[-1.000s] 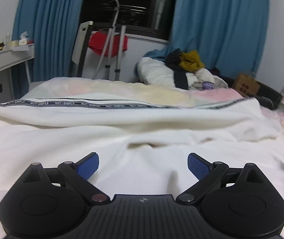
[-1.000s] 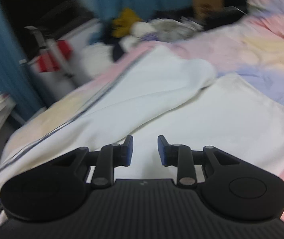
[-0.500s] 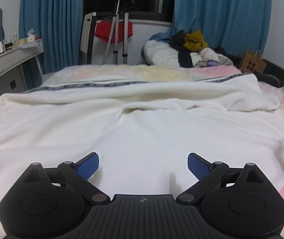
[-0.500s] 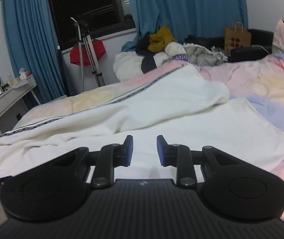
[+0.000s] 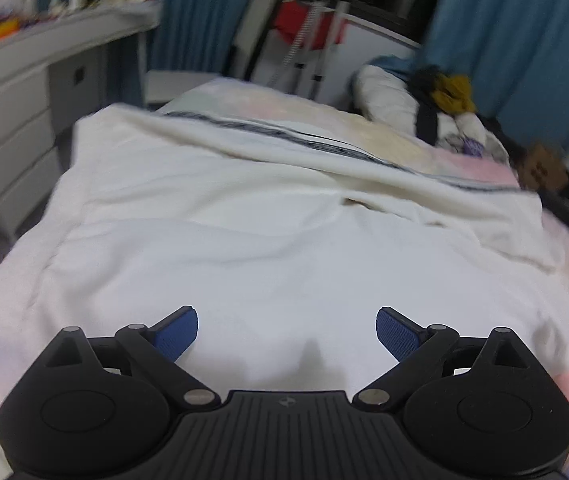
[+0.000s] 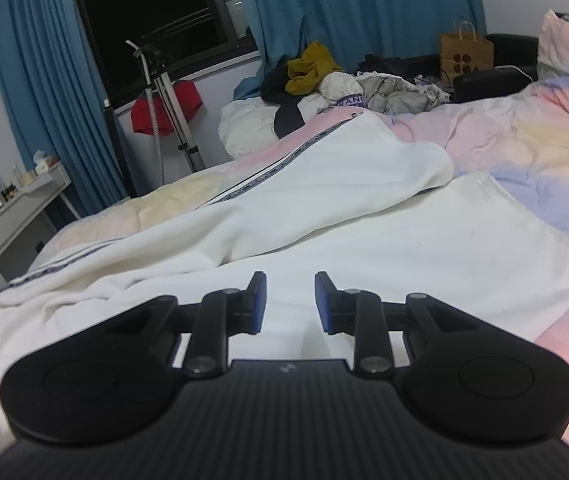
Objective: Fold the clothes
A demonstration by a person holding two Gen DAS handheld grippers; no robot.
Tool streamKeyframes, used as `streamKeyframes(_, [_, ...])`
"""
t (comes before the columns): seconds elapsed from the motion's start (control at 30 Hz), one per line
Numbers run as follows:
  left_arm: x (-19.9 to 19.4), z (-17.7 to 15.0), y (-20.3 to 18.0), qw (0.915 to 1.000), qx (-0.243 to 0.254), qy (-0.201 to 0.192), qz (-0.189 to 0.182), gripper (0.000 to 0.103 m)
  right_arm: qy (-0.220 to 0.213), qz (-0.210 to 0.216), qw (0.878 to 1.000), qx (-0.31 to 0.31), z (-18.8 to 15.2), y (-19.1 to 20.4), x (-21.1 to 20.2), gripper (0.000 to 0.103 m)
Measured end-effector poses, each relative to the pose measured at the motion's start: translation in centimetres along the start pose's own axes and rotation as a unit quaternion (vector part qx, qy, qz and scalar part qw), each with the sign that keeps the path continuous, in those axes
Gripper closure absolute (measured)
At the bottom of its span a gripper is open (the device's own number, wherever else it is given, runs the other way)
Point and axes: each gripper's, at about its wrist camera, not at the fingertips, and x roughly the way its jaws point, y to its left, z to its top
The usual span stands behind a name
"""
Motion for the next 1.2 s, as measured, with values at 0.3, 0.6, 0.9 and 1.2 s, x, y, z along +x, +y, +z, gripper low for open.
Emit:
streamKeyframes(0.3, [-2.0,-0.7,9.9,0.972,-0.211,0.075,-0.07,0.004,-0.016,-0.03,0.998,0.048,0.5,-1.6,-0.7,0.053])
streamKeyframes(0.6, [-1.5,-2.3,14.6,0.9424,-0.315,0.104,-0.045,0.007,-0.029,-0.035,0.97,0.239,0.6,-8.9,-3.5,0.036])
streamKeyframes(0.9, [-0.7,-2.8,18.8,0.9075,-0.41,0.014,-0.089,0.017,-0.001,-0.064,0.896,0.439,-2.1,-19.0,-3.8,0.034])
streamKeyframes(1.2, [-1.2,-3.6,16.8,0.9159,-0.397,-0.012,-0.06,0.058,-0.005,-0.111,0.845,0.523,-5.2,-24.4,-2.8,0.034])
